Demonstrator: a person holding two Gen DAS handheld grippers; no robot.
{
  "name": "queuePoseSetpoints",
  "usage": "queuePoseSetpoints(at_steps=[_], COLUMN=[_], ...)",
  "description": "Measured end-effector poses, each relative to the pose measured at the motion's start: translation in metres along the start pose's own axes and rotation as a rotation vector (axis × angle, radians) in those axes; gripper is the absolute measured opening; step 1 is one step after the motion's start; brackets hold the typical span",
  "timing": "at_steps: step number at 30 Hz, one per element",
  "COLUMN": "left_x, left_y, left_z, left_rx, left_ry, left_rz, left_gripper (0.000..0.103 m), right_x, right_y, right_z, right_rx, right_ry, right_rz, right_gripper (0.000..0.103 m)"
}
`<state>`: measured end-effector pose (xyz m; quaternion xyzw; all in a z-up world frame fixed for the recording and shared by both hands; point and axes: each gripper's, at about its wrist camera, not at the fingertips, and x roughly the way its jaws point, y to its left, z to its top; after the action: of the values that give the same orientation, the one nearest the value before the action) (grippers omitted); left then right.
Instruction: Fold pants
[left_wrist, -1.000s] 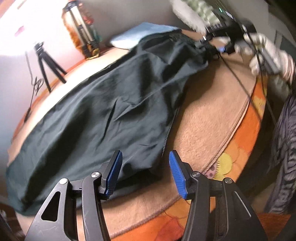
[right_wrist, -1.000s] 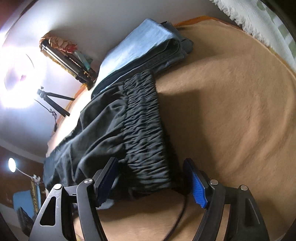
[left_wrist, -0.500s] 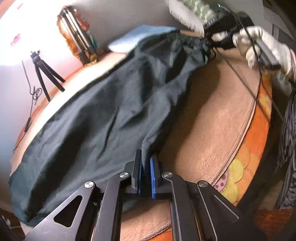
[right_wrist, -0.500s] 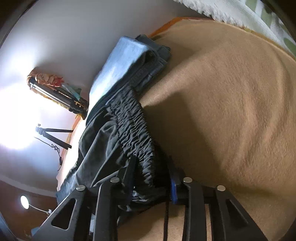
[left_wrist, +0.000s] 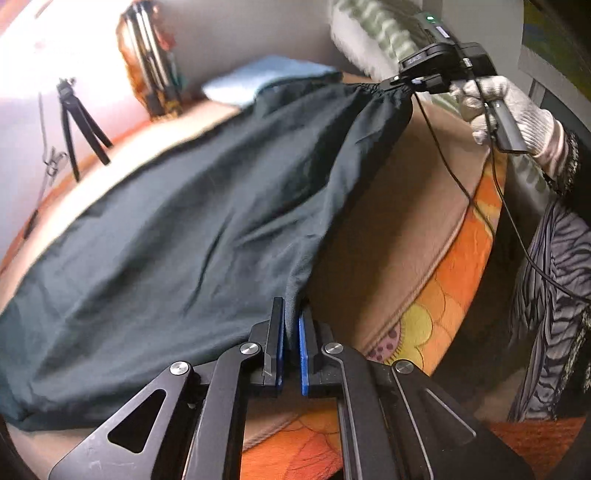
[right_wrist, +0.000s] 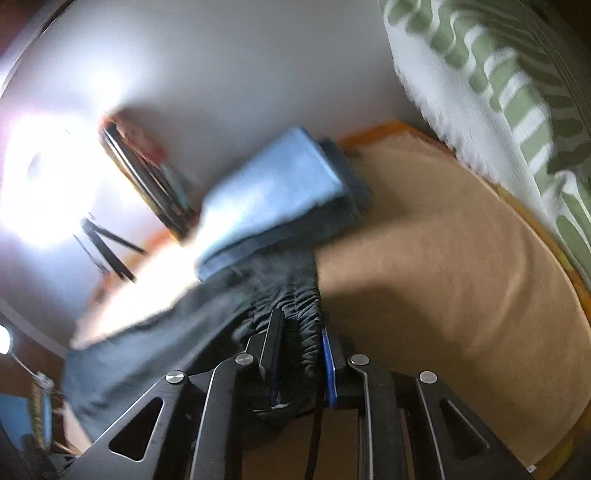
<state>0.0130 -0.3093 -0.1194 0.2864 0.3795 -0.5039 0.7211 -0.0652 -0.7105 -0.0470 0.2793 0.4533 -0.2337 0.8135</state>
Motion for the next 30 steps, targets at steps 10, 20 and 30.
queuePoseSetpoints(at_steps=[10, 20, 30], left_x=[-0.008, -0.052, -0.091], left_y=[0.000, 0.036, 0.132], left_z=[0.001, 0.010, -0.017], left_rx=[-0.017, -0.170, -0.444], left_ry=[0.010, -0.112, -0.162], left_rz=[-0.003, 0.025, 0.159], left_gripper=[0.016, 0.041, 0.041], right_x=[-0.010, -0.027, -0.003], right_y=[-0.002, 0.092, 0.209], right_z=[0.002, 0.005, -0.015], right_rx=[-0.101, -0.419, -0.652], right_ry=[-0.029, -0.105, -0.083], right_rz=[-0.155, 0.139, 0.297], right_gripper=[0.044, 0.044, 0.050])
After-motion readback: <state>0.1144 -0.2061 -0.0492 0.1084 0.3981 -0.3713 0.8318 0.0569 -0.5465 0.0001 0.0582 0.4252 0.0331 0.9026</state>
